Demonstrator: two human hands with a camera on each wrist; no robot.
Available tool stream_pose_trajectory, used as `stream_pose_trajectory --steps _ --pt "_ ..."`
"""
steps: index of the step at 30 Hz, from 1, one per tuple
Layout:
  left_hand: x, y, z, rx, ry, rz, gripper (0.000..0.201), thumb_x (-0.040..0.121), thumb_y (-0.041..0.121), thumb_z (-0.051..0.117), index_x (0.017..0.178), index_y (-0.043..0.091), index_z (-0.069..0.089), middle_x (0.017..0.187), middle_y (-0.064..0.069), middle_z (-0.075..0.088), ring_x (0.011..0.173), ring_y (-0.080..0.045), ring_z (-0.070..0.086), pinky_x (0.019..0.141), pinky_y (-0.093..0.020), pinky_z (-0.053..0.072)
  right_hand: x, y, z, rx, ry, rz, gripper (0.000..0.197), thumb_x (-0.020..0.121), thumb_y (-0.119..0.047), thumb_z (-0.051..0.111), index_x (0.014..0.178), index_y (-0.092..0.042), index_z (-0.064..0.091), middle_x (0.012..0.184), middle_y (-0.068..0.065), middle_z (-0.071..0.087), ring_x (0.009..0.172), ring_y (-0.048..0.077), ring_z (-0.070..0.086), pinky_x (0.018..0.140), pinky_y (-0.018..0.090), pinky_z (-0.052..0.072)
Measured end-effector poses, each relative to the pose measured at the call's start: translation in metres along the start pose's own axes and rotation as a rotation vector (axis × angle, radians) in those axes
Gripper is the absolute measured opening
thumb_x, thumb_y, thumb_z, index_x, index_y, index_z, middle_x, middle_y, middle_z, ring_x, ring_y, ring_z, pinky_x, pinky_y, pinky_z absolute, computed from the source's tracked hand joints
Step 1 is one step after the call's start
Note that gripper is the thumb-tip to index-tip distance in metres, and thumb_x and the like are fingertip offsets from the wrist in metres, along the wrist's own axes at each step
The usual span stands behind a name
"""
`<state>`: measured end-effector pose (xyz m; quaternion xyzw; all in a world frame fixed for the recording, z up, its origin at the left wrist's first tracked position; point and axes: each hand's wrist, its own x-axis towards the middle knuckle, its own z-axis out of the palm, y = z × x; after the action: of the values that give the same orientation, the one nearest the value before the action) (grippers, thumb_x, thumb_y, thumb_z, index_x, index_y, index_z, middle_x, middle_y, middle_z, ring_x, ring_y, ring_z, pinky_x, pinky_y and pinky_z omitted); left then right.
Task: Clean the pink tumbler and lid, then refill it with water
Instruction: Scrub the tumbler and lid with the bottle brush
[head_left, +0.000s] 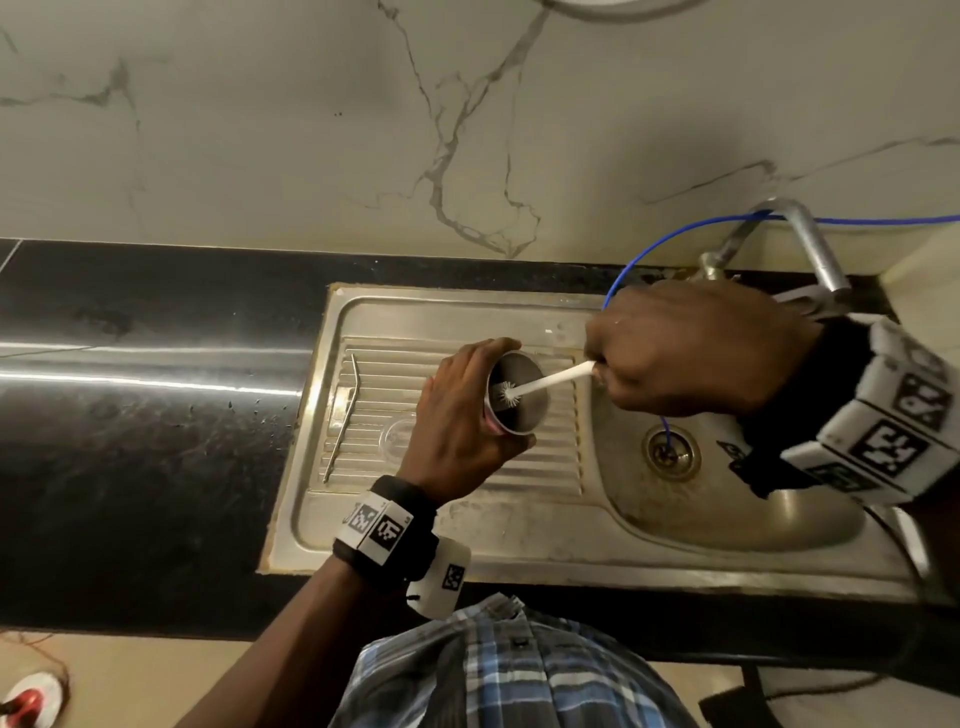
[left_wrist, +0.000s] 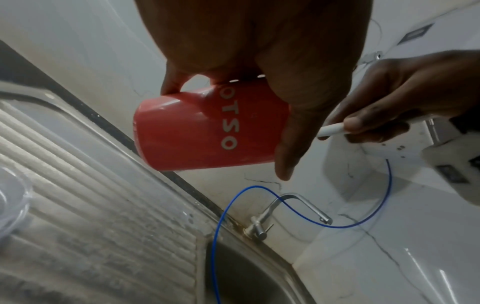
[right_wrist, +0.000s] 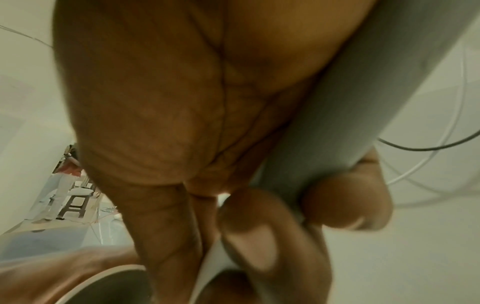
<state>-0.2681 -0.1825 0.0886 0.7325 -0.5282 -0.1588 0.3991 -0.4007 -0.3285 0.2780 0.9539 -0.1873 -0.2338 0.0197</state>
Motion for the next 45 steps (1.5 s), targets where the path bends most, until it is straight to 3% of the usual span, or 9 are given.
stream_pose_trajectory --steps 4,8,12,17,21,27,33,41,45 --pt "-0.003 0.001 0.000 -0.062 -0.003 -0.018 0.096 0.065 0.040 0.092 0.148 0.024 0.048 0.143 0.005 0.055 0.127 -0.020 0.053 0.101 -0.052 0.050 0.003 -0.002 0.007 -0.020 0.010 0.020 0.015 0.103 -0.036 0.048 0.089 -0.031 0.045 0.075 -0.008 0.039 0.061 0.008 0.037 0.066 0.034 0.039" --pt "-0.005 -0.009 -0.004 -0.058 0.007 -0.043 0.094 0.066 0.035 0.093 0.147 0.022 0.048 0.142 0.005 0.056 0.127 -0.017 0.052 0.103 -0.050 0.050 0.002 0.005 -0.002 -0.026 0.042 0.032 0.021 0.100 -0.036 0.051 0.082 -0.029 0.045 0.073 -0.008 0.042 0.064 0.015 0.045 0.067 0.034 0.045" --pt "-0.006 -0.020 -0.008 -0.036 0.015 -0.077 0.093 0.066 0.035 0.093 0.146 0.024 0.048 0.139 0.004 0.058 0.125 -0.019 0.053 0.100 -0.055 0.050 0.000 0.008 -0.012 -0.035 0.061 0.037 0.012 0.100 -0.038 0.051 0.093 -0.030 0.058 0.075 -0.008 0.045 0.063 0.011 0.045 0.055 0.029 0.037" --pt "-0.006 0.002 -0.002 -0.074 0.003 -0.048 0.095 0.065 0.039 0.093 0.146 0.031 0.045 0.139 0.007 0.055 0.123 -0.019 0.053 0.100 -0.050 0.051 0.011 -0.005 -0.002 -0.058 0.071 0.018 0.036 0.101 -0.035 0.051 0.069 -0.026 0.035 0.073 -0.006 0.042 0.060 0.010 0.039 0.051 0.028 0.028" --pt "-0.011 0.000 0.002 -0.103 0.007 -0.041 0.096 0.066 0.031 0.097 0.147 0.029 0.046 0.138 0.009 0.054 0.123 -0.016 0.054 0.101 -0.046 0.051 0.010 -0.006 -0.001 -0.065 0.061 0.025 0.026 0.101 -0.038 0.051 0.078 -0.029 0.041 0.074 -0.007 0.042 0.061 0.009 0.040 0.057 0.030 0.034" --pt "-0.013 -0.019 -0.002 -0.141 0.019 -0.122 0.092 0.065 0.031 0.096 0.144 0.031 0.048 0.138 0.010 0.055 0.125 -0.020 0.056 0.101 -0.053 0.052 -0.005 0.001 -0.019 -0.092 0.119 0.049 0.017 0.101 -0.041 0.051 0.089 -0.031 0.043 0.074 -0.009 0.037 0.067 0.018 0.043 0.064 0.034 0.037" --pt "-0.017 0.002 0.003 -0.143 -0.079 -0.091 0.099 0.063 0.037 0.098 0.145 0.037 0.043 0.141 0.012 0.054 0.127 -0.017 0.055 0.103 -0.049 0.052 0.003 -0.010 -0.008 -0.122 0.079 0.013 0.038 0.100 -0.036 0.051 0.069 -0.025 0.033 0.073 -0.006 0.042 0.060 0.011 0.039 0.052 0.028 0.028" --pt "-0.015 0.005 -0.005 -0.242 -0.066 -0.115 0.098 0.064 0.035 0.099 0.147 0.028 0.046 0.140 0.008 0.058 0.127 -0.016 0.058 0.104 -0.045 0.053 0.003 -0.016 0.003 -0.122 0.080 -0.008 0.039 0.102 -0.036 0.050 0.070 -0.025 0.031 0.074 -0.007 0.042 0.060 0.010 0.039 0.053 0.028 0.029" --pt "-0.011 -0.002 -0.010 -0.287 -0.023 -0.137 0.092 0.066 0.022 0.100 0.143 0.022 0.049 0.134 0.004 0.062 0.124 -0.015 0.061 0.103 -0.040 0.054 -0.008 -0.006 -0.011 -0.103 0.156 0.017 0.022 0.101 -0.041 0.050 0.085 -0.029 0.042 0.073 -0.009 0.037 0.063 0.014 0.042 0.051 0.027 0.023"
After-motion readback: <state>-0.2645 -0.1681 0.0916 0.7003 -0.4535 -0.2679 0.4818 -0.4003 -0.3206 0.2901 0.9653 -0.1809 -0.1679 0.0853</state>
